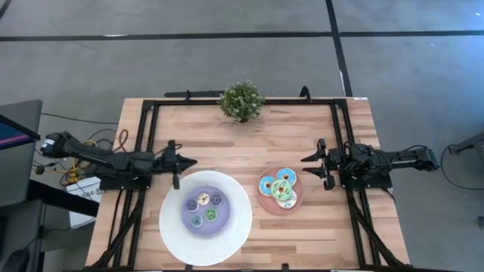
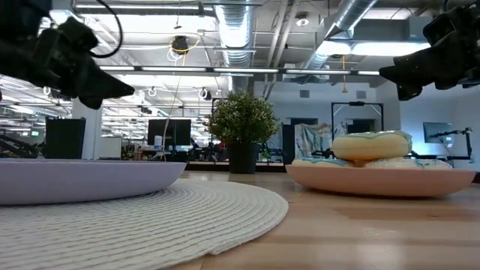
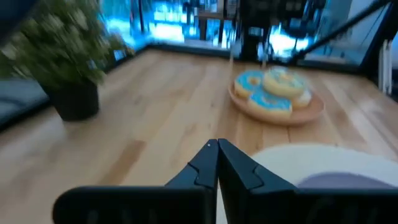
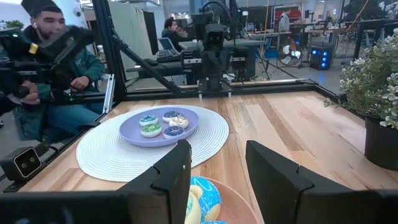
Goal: Pick & Place donuts
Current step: Return to Home Position
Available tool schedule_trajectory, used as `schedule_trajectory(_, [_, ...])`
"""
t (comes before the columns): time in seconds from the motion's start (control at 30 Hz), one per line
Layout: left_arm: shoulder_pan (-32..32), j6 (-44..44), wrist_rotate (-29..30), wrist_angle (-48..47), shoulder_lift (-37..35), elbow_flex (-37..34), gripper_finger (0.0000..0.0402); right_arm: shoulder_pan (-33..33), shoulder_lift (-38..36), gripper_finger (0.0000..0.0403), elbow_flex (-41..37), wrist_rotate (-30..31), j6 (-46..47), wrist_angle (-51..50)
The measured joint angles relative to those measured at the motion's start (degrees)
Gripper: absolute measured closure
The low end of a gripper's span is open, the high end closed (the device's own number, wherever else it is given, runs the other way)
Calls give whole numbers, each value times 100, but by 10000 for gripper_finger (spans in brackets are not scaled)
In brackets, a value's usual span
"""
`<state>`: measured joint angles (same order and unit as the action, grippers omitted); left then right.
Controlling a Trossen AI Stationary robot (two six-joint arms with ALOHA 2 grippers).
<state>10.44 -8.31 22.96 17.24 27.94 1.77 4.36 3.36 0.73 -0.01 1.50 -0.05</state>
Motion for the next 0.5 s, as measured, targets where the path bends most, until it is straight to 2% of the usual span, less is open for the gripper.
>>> schedule_trajectory(0.2, [-246,505,-72,-1264,-1761,-104,401,-1,0,256,0,1,0,2])
schedule_trajectory(0.33, [-509,1126,-615,-1312,-2665,-102,401,-2,0,255,0,0,0,2])
schedule_trajectory(0.5, [-828,1362,-1260,-1411,-2736,-102,402,-2,0,258,0,-1,1,1])
